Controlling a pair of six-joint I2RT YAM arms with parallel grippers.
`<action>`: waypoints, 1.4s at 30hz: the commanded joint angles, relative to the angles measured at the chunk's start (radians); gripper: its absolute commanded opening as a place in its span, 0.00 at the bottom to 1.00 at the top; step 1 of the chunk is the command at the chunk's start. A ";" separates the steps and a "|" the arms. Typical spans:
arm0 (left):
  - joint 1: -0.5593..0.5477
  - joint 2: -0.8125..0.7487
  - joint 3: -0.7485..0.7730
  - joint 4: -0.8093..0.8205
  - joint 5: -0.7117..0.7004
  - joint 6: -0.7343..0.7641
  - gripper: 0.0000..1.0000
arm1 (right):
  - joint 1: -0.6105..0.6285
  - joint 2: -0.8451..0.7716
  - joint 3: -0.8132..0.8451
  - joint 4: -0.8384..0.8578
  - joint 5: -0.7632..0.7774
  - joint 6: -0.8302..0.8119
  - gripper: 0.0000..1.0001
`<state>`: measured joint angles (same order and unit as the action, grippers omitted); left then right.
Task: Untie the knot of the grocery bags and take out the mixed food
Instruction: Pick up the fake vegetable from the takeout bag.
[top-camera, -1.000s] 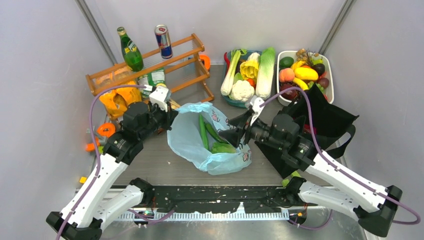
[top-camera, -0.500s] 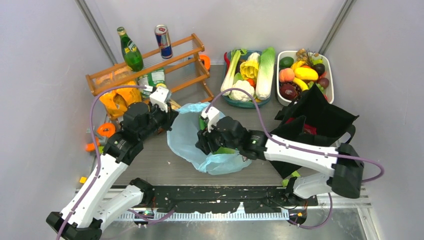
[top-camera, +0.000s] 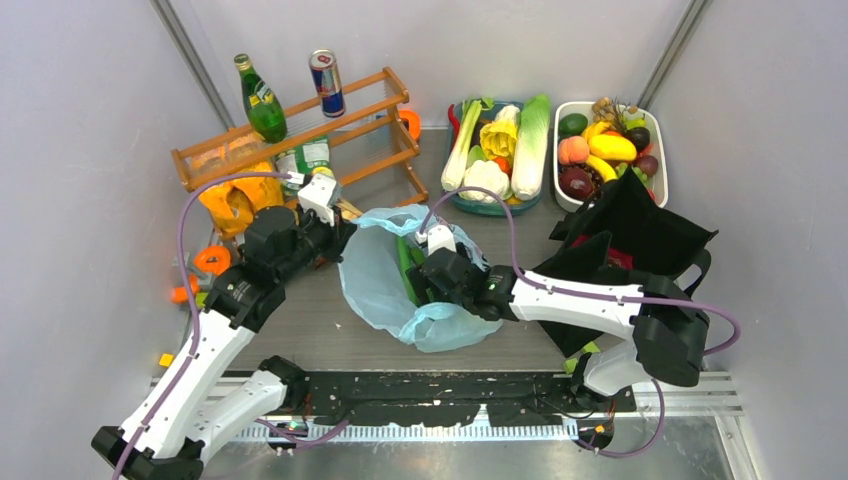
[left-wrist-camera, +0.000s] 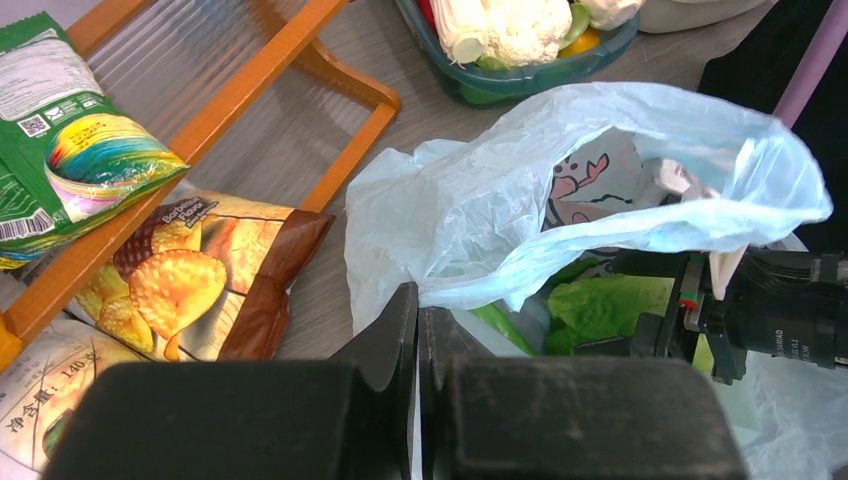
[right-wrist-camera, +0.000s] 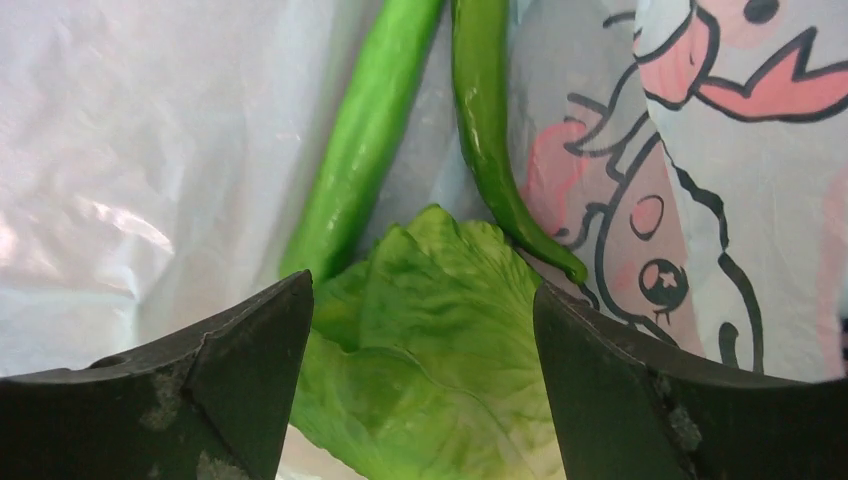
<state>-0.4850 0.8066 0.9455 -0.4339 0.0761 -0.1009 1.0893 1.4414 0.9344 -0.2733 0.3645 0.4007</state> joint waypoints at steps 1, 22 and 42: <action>-0.001 -0.010 -0.003 0.065 0.010 0.001 0.00 | -0.005 -0.031 -0.021 -0.074 -0.043 -0.058 0.90; -0.001 0.003 -0.001 0.062 0.018 0.001 0.00 | -0.006 -0.169 -0.165 -0.106 -0.467 -0.247 0.99; -0.001 -0.006 -0.002 0.063 0.021 0.009 0.00 | -0.002 -0.132 -0.118 -0.048 -0.295 -0.172 0.05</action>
<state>-0.4850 0.8112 0.9440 -0.4229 0.0807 -0.0990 1.0801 1.3743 0.7818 -0.3107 0.0170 0.2024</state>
